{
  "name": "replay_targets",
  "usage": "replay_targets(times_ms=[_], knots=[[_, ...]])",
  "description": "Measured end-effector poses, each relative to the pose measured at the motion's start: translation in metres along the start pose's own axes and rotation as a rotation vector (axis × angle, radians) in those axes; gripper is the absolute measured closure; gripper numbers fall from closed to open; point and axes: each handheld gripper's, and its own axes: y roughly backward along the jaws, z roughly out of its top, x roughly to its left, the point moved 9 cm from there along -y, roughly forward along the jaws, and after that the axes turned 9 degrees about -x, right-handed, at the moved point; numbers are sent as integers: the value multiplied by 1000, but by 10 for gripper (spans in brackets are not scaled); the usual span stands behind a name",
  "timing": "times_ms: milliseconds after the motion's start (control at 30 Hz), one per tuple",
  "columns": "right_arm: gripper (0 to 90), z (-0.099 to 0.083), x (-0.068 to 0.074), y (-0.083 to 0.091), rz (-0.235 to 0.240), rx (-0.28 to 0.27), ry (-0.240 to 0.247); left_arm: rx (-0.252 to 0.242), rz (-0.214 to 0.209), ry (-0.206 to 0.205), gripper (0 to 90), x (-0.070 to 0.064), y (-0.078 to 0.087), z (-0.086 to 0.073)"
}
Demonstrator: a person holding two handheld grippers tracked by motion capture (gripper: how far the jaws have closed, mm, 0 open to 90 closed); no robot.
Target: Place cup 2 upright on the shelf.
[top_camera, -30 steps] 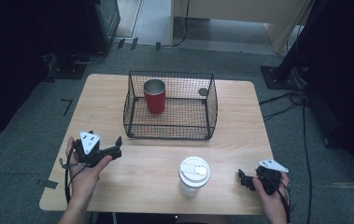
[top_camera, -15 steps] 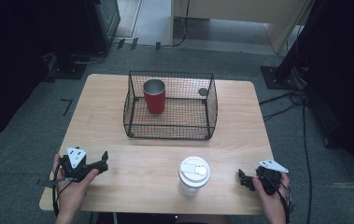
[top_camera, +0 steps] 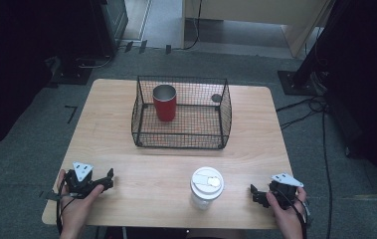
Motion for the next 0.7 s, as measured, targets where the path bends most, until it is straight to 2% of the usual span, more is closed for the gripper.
replay_targets(times_ms=[33,100,133,167,233,267,400,467,500,533,633,700], knots=[[0,0,3,1,5,-4,10,-3,8,-3,154,0,0,1],[0,3,13,4,54,-27,18,19,1,4,147,1,-2,-1],[0,8,25,9,120,-61,27,80,3,22,142,2,-4,-6],[0,8,25,9,120,-61,27,80,3,22,142,2,-4,-6],[0,11,33,12,153,-76,37,132,-17,30,141,1,-6,-11],[0,13,38,14,174,-83,48,142,-30,29,141,-1,-7,-12],[0,14,59,18,245,-82,86,146,-44,21,131,-2,-7,-12],[0,14,77,19,294,-74,131,149,-50,15,107,-2,-7,-12],[0,15,83,20,315,-75,137,151,-54,13,95,-3,-8,-12],[0,15,83,20,315,-75,137,153,-57,11,95,-3,-8,-12],[0,18,99,24,353,-84,164,156,-62,7,85,-4,-8,-12],[0,20,107,26,379,-90,164,156,-64,5,78,-4,-8,-12]])
